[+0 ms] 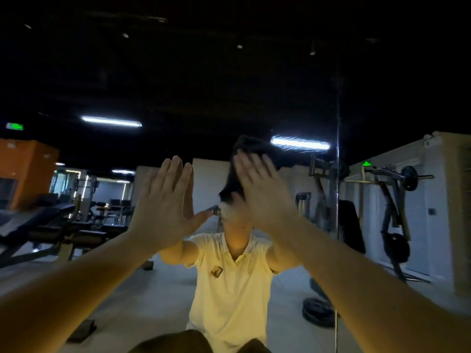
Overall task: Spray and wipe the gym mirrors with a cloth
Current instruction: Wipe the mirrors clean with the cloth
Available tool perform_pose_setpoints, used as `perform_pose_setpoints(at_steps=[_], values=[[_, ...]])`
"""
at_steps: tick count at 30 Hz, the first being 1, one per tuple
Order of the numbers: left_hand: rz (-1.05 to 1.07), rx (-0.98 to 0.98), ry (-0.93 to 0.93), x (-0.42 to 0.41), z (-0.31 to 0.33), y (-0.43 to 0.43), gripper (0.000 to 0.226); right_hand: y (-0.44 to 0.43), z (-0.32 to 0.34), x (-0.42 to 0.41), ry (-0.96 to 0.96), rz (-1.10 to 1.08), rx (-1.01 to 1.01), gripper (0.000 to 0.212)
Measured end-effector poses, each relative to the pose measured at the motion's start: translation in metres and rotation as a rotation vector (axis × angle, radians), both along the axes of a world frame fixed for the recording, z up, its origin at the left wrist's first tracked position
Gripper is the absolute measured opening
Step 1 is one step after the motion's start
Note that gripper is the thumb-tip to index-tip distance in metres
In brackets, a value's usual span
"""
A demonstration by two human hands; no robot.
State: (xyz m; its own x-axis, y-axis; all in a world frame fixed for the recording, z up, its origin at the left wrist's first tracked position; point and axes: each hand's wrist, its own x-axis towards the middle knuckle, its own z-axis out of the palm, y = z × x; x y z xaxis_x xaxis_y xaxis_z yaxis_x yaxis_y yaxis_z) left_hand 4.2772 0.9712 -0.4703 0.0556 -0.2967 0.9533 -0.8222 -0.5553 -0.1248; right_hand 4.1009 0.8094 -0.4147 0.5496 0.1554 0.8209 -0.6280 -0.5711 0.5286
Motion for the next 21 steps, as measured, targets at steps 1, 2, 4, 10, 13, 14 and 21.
perform_pose_setpoints(at_steps=[1,2,4,10,13,14,21], values=[[-0.010,0.000,-0.014,-0.001,-0.003,-0.002,0.112,-0.009,0.007,-0.012,-0.047,-0.012,0.026,0.076],[-0.019,0.006,-0.035,-0.003,-0.006,-0.005,0.109,-0.020,0.014,-0.025,-0.106,-0.026,0.076,0.076],[-0.036,0.016,-0.089,-0.009,-0.012,-0.015,0.107,-0.045,0.024,-0.056,-0.235,-0.063,0.172,0.076],[-0.037,-0.036,-0.110,-0.021,-0.020,-0.035,0.111,-0.069,0.024,-0.088,-0.440,-0.114,0.326,0.078],[-0.047,-0.008,-0.107,-0.019,-0.018,-0.031,0.111,-0.045,0.009,-0.058,-0.454,-0.053,0.335,0.078],[-0.047,0.000,-0.105,-0.018,-0.018,-0.029,0.109,-0.036,0.002,-0.046,-0.419,-0.030,0.317,0.077],[-0.006,0.054,-0.059,-0.013,-0.049,-0.008,0.102,0.017,-0.042,0.010,-0.074,0.048,0.124,0.076]])
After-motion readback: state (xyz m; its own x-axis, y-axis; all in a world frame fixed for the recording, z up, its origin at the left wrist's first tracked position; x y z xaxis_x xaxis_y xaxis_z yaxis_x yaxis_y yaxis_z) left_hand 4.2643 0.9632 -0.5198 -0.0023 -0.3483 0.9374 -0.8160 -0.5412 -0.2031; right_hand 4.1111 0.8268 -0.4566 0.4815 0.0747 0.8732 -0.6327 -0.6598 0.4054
